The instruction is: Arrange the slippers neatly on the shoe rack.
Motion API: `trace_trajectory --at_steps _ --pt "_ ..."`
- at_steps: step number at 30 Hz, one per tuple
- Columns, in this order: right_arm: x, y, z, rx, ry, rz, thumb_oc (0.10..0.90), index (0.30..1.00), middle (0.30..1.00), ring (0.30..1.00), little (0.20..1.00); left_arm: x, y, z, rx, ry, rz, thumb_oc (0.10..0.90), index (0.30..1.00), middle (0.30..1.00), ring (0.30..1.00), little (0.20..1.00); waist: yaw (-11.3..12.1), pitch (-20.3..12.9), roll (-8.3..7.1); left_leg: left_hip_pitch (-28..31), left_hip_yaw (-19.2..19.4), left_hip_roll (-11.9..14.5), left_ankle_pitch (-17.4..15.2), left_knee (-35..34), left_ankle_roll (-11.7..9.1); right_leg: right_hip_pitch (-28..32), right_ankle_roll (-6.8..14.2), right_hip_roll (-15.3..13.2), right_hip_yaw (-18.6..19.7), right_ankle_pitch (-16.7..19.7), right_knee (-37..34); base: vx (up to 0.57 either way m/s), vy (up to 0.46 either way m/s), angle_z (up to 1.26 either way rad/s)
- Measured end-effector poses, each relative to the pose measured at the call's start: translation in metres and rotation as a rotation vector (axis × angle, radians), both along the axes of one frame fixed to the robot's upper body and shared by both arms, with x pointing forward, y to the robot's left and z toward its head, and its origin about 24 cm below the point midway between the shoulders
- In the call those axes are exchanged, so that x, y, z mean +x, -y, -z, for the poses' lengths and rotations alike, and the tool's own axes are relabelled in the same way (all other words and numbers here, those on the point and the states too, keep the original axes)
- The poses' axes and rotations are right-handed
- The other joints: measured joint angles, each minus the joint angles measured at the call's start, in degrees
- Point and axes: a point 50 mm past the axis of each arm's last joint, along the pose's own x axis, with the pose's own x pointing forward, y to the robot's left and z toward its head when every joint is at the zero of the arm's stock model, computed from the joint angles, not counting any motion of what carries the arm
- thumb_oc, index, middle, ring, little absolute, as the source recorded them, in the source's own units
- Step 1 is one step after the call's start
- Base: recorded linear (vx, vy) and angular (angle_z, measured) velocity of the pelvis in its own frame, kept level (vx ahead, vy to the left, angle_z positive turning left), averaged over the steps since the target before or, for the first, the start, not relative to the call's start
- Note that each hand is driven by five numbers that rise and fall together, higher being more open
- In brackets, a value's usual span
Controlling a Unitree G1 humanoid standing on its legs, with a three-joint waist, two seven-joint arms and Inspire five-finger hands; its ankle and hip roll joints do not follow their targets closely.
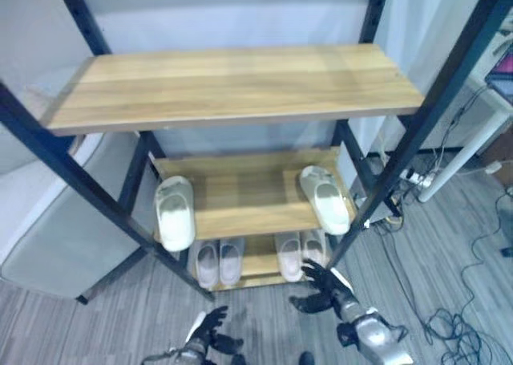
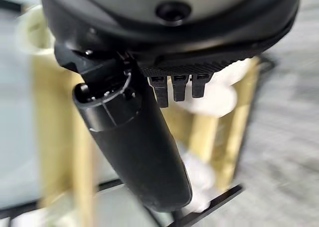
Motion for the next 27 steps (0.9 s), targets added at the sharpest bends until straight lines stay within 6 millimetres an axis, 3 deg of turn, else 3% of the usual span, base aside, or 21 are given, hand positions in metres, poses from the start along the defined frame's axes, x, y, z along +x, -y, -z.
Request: trace_trajectory --at_steps 6,10,13,14,19,22,27 --pt "0.005 -0.008 -0.024 0.056 0.081 -0.087 0.8 0.9 0.9 0.9 0.9 -0.021 -0.012 0.009 0.038 -0.088 -0.079 0.8 0.9 0.9 0.9 0.9 -0.03 -1.22 0.06 -0.04 -0.18 -0.03 0.12 -0.2 -0.43 0.02 0.26 -0.27 0.0 0.51 -0.11 0.0 0.0 0.0" --pt "0.019 -0.011 -0.078 0.077 0.308 -0.173 0.8 0.9 0.9 0.9 0.9 -0.037 -0.012 0.014 0.041 -0.137 -0.129 0.8 0.9 0.9 0.9 0.9 0.36 -1.88 0.87 -0.23 -0.14 -0.22 0.66 -0.19 0.18 -0.28 0.55 -0.48 0.18 0.82 -0.11 0.0 0.0 0.0" --pt "0.029 -0.013 -0.104 0.016 0.453 -0.221 0.8 0.9 0.9 0.9 0.9 -0.036 -0.012 0.014 0.044 -0.131 -0.148 0.8 0.9 0.9 0.9 0.9 1.13 -2.04 0.95 -0.19 0.05 -0.25 0.69 -0.17 0.19 -0.29 0.46 -0.45 0.2 0.96 -0.1 0.0 0.017 -0.03" --pt "0.046 -0.005 -0.13 -0.125 0.594 -0.277 0.8 0.9 0.9 0.9 0.9 -0.036 -0.013 0.014 0.043 -0.127 -0.155 0.8 0.9 0.9 0.9 0.9 1.44 -2.17 0.77 -0.28 0.02 -0.28 0.74 -0.18 0.22 -0.27 0.57 -0.55 0.14 1.06 -0.02 0.0 0.033 0.02" --pt "0.082 0.025 -0.193 -0.522 0.958 -0.187 0.8 0.9 0.9 0.9 0.9 -0.033 -0.014 0.012 0.053 -0.108 -0.132 0.8 0.9 0.9 0.9 0.9 2.7 -2.49 -0.69 -1.04 -0.44 -0.41 1.1 -0.16 0.16 -0.85 0.51 -0.42 0.07 1.42 0.26 -0.01 0.01 0.05" --pt "0.095 0.036 -0.199 -0.668 1.017 -0.145 0.8 0.9 0.9 0.9 0.9 -0.031 -0.018 0.01 0.064 -0.1 -0.124 0.8 0.9 0.9 0.9 0.9 3.04 -2.31 -1.58 -1.74 -1.24 -0.4 1.24 -0.18 -0.02 -1.17 0.54 -0.33 -0.43 1.33 -0.07 -0.02 0.002 0.12" --pt "0.11 0.07 -0.186 -0.922 0.922 -0.146 0.8 0.9 0.9 0.9 0.9 -0.019 -0.022 0.006 0.077 -0.064 -0.101 0.8 0.9 0.9 0.9 0.9 4.67 -0.99 -3.63 -3.86 -1.89 -0.28 1.9 -0.14 -0.06 -2.93 0.54 -0.18 -1.38 1.42 -0.08 -0.02 -0.004 0.07"
